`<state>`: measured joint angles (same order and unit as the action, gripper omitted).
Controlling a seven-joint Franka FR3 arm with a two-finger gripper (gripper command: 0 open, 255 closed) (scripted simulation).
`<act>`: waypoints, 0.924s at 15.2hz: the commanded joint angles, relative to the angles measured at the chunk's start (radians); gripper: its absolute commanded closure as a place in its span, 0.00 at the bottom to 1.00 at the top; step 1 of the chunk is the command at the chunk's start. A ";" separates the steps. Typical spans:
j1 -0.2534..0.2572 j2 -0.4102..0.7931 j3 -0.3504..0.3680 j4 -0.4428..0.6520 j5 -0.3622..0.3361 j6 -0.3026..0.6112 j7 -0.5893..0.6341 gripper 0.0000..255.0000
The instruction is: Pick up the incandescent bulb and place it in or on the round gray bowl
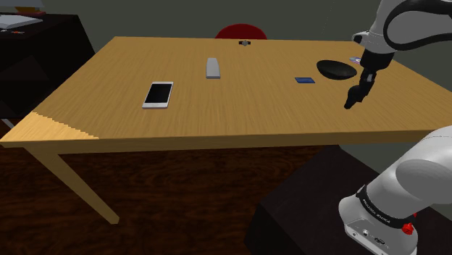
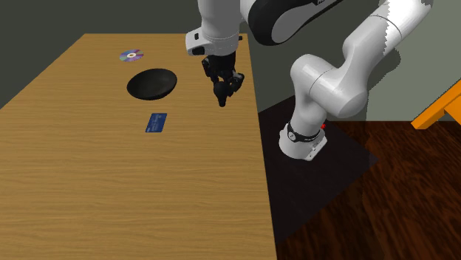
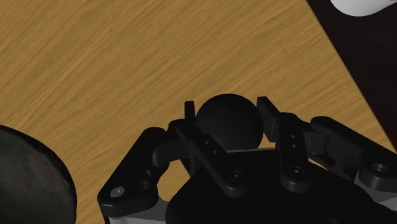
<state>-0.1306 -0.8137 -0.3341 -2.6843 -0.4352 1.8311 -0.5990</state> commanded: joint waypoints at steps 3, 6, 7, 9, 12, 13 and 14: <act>0.000 0.000 0.000 0.000 0.000 0.000 0.000 1.00; 0.001 -0.003 0.004 0.011 0.004 -0.014 -0.003 1.00; 0.002 -0.005 0.007 0.023 0.008 -0.028 -0.005 1.00; 0.005 -0.008 0.014 0.047 0.015 -0.055 -0.011 1.00; 0.008 -0.012 0.025 0.085 0.026 -0.095 -0.018 1.00; 0.009 -0.012 0.028 0.097 0.029 -0.108 -0.021 1.00; 0.010 -0.012 0.031 0.110 0.032 -0.121 -0.023 1.00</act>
<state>-0.1216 -0.8232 -0.3081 -2.5866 -0.4072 1.7262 -0.6206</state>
